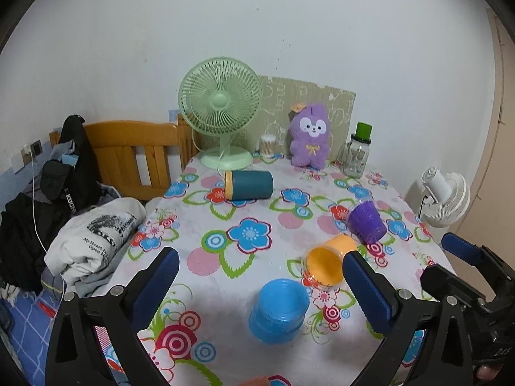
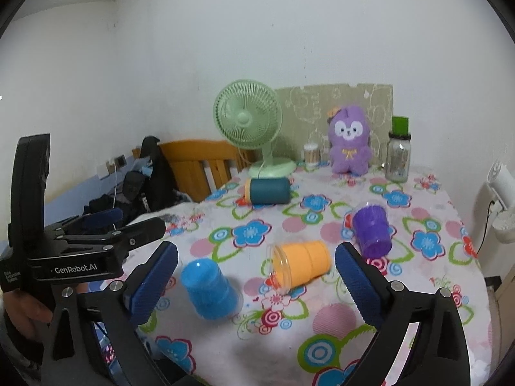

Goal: Flip cup upside down

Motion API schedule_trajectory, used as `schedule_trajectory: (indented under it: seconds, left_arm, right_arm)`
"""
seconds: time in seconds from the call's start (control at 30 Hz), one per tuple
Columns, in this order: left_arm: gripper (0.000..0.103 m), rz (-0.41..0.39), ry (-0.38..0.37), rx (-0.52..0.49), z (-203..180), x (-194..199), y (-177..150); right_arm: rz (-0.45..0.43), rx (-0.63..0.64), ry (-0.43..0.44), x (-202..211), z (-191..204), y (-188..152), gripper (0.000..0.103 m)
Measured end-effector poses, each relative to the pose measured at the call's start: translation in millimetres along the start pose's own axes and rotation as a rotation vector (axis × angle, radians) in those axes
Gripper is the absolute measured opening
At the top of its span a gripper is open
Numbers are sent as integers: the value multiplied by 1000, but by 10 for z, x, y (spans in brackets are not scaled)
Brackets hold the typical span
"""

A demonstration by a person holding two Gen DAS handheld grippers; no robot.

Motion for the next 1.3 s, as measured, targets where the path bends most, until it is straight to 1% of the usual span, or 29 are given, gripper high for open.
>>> schedule_trajectory:
  seconds: [0.2,0.53,0.77,1.3]
  left_arm:
    - [103,-62,14,-3,7,130,141]
    - [103,-158,41,-6,28,331,329]
    - [103,-186,41,-2,28,414,381]
    - [103,-177,39,-3,36,421,369]
  right_arm:
    - [-49,7,-17,108,38,164,103]
    - [-103,9,-30,246,87,359,103]
    - [-118,28,-26,288,159,417,103]
    - [-116,35,-11,263,226,407,103]
Point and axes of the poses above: each gripper's, at about its wrist camera, not at the fingertips, and x roughly against the way its jaws point, z to its left, y to its top, the point moved 5 cm from there along -x, roughly the way its jaws point, and after that the axes turned 8 degrees about -z, right-handed, at the moved point
